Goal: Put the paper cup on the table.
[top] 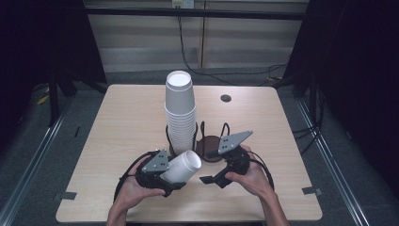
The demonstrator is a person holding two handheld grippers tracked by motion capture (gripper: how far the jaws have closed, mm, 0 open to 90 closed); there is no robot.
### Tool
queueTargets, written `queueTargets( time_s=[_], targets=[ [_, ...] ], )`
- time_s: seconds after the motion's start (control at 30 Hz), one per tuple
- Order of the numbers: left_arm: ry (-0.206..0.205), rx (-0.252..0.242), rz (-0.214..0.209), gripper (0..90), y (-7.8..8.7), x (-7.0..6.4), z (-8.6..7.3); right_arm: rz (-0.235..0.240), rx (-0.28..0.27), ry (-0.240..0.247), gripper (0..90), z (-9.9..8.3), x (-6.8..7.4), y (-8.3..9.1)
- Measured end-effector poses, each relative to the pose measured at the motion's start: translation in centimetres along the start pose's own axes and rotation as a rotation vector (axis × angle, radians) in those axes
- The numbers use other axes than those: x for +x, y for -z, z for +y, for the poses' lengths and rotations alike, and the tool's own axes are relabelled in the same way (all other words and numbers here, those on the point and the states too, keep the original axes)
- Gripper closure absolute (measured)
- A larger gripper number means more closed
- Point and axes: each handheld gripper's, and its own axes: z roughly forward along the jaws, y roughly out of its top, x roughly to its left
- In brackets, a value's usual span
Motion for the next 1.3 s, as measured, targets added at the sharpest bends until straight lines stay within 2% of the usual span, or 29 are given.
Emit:
queueTargets(
  time_s=[0.13,0.2,0.27,0.3,0.5,0.53,0.6,0.7,0.87,0.9,0.93,1.0,1.07,1.1,1.13,1.3],
  targets=[
    [-0.015,0.022,-0.016,16.3,-0.1,0.0,0.3,-0.014,0.042,0.013,13.3,0.0,-0.1,-0.2],
    [-0.023,0.037,-0.013,16.4,-0.2,0.0,0.4,-0.019,0.049,0.017,13.2,0.0,-0.1,-0.3],
    [-0.037,0.071,-0.001,16.4,-0.2,-0.1,0.7,-0.009,0.077,0.029,13.3,0.1,-0.2,-0.5],
    [-0.04,0.07,0.003,16.4,-0.2,-0.1,0.8,-0.012,0.099,0.038,13.3,0.2,-0.1,-0.7],
    [-0.07,0.094,-0.005,16.4,-0.4,-0.3,1.3,-0.008,0.132,0.054,13.9,0.5,0.0,-1.0],
    [-0.07,0.119,0.008,16.3,-0.5,-0.3,1.3,-0.009,0.145,0.059,14.0,0.6,-0.1,-1.1],
    [-0.078,0.137,0.013,16.3,-0.5,-0.3,1.3,-0.012,0.148,0.064,14.1,0.6,-0.1,-1.1],
    [-0.102,0.167,-0.011,16.3,-0.6,-0.5,1.5,-0.001,0.167,0.076,14.9,0.6,-0.1,-1.2],
    [-0.109,0.188,-0.019,16.3,-0.7,-0.6,1.7,0.007,0.194,0.076,14.8,0.7,-0.1,-1.5],
    [-0.11,0.186,-0.019,16.2,-0.8,-0.7,1.7,0.029,0.204,0.079,14.8,0.7,-0.1,-1.6],
    [-0.121,0.205,-0.023,16.3,-0.9,-0.7,1.7,0.031,0.208,0.074,14.8,0.7,0.0,-1.6],
    [-0.118,0.218,-0.025,16.3,-1.1,-0.8,1.8,0.03,0.237,0.07,14.5,0.7,-0.2,-1.8],
    [-0.124,0.225,-0.009,16.3,-1.1,-0.9,1.9,0.028,0.245,0.07,13.9,0.7,-0.3,-1.9],
    [-0.136,0.237,-0.02,16.3,-1.4,-1.2,2.0,0.025,0.279,0.066,13.7,0.7,-0.4,-2.2],
    [-0.135,0.235,-0.034,16.3,-1.5,-1.3,2.0,0.034,0.286,0.064,13.7,0.6,-0.5,-2.4],
    [-0.156,0.259,-0.047,16.3,-2.1,-1.6,2.1,0.064,0.331,0.061,13.8,0.6,-0.5,-3.3]
  ],
)
